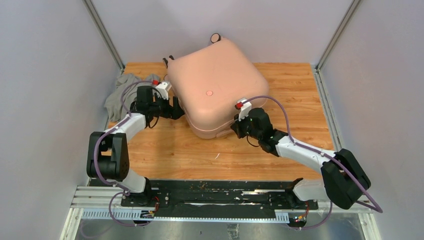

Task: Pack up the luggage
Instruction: Zip the luggage at the center of the board.

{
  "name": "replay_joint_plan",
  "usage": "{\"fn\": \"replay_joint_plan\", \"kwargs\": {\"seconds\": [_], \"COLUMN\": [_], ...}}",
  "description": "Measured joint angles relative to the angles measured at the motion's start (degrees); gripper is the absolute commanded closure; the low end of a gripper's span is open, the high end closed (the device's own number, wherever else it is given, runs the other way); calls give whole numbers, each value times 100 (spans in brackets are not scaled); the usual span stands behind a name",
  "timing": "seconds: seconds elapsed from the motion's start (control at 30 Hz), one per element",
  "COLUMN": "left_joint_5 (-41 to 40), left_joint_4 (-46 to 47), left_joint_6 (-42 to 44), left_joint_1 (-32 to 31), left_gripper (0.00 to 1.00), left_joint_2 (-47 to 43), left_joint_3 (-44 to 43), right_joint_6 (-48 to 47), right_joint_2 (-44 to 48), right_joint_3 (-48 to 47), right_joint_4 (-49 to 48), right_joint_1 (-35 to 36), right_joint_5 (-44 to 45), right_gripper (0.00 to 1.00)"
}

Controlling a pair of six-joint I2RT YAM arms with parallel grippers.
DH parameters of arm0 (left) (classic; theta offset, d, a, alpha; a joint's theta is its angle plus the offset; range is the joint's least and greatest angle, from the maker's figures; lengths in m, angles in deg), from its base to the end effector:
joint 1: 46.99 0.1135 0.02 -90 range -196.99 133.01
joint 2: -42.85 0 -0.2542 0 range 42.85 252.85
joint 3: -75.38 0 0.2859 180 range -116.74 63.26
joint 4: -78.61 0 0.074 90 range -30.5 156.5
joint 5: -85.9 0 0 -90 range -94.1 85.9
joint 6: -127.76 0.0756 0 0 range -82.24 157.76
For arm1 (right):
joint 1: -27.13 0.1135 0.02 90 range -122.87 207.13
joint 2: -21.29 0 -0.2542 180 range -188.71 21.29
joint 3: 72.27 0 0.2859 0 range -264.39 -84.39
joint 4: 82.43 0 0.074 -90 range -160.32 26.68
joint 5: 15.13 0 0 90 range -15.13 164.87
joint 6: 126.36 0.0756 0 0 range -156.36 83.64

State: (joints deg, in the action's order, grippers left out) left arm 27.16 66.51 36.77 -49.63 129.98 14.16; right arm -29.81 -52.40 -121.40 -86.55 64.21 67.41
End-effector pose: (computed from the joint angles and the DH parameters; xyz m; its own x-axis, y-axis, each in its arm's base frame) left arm 0.3715 -0.0564 0.1571 -0.6228 0.0139 -0.7823 0.4371 0.8354 -0.3331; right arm 0.2719 0.2178 0.1866 -0.3561 -0.1273 -0.9257 -0.6586 0.7370 0.1519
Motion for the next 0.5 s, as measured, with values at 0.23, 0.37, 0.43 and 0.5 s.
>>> {"fn": "replay_joint_plan", "kwargs": {"seconds": [0.23,0.37,0.43,0.5], "left_joint_5": [260,341,474,656], "left_joint_4": [446,507,409,249], "left_joint_6": [-223,-262,-269,-264], "left_joint_1": [-389,-413,-549,-730], "left_gripper": [17,18,18,18], "left_joint_2": [7,7,26,31], "left_joint_3": [275,389,514,614], "right_joint_6": [-52,-59,-59,-59], "right_joint_2": [63,63,48,-4], "right_joint_3": [-94,-164,-197,-262], "right_joint_4": [302,426,474,527], "right_joint_1": [570,708,839,997], "right_joint_5": [153,175,157,155], "right_gripper": [100,100,100,100]}}
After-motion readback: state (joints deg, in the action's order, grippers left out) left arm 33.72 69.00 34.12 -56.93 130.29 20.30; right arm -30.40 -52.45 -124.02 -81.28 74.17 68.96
